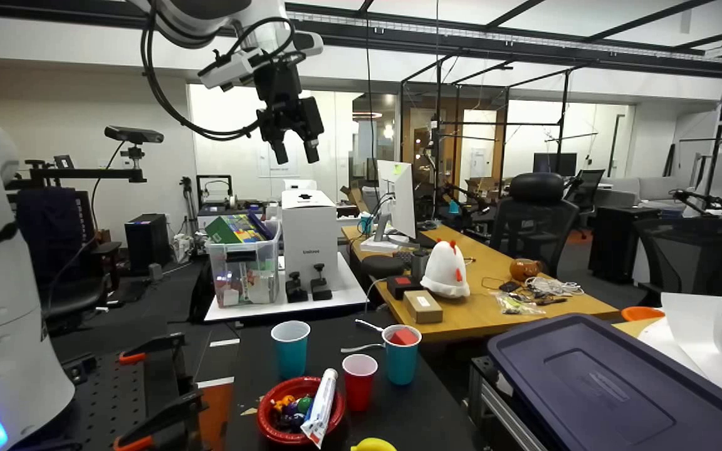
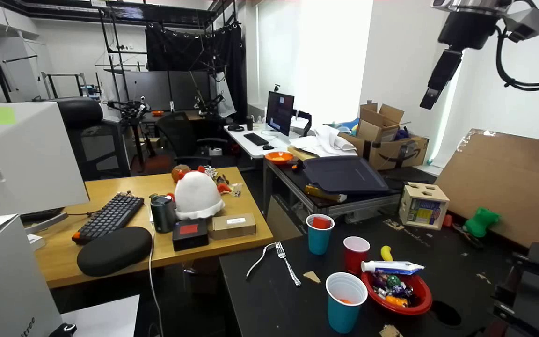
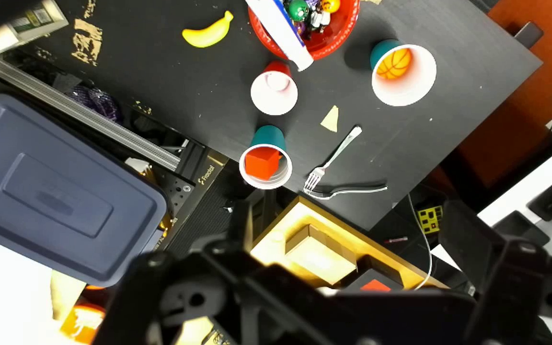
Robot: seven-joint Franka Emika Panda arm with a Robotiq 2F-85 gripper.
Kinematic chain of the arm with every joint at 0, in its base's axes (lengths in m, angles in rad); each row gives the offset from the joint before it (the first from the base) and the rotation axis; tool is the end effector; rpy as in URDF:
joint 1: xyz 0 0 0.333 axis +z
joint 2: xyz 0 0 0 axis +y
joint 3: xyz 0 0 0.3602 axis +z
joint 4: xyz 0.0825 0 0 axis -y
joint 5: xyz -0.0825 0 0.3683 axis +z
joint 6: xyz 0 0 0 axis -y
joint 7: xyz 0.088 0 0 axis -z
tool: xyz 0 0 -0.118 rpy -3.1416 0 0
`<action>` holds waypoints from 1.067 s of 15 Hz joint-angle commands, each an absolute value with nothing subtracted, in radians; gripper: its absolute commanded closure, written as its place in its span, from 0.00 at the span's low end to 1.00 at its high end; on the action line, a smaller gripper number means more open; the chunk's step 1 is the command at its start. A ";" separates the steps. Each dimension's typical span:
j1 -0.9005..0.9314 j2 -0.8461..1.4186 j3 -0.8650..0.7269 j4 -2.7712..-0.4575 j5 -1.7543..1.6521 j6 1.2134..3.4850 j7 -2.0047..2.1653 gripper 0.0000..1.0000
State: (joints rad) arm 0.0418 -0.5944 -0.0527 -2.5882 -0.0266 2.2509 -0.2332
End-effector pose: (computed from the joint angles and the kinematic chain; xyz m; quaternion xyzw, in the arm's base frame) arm 0.3516 -0.0068 0.5096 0.9845 0.1195 0.1275 0.0117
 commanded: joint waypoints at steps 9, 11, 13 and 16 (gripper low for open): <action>-0.092 -0.585 -0.075 -2.587 -0.106 2.302 -0.112 0.00; -0.140 -0.581 -0.090 -2.585 -0.120 2.325 -0.068 0.00; -0.189 -0.567 -0.099 -2.587 -0.137 2.355 -0.019 0.00; -0.273 -0.527 -0.092 -2.592 -0.195 2.419 0.074 0.00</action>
State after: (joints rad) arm -0.2075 -0.5697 -0.1042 -2.5881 -0.1373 2.3472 -0.0229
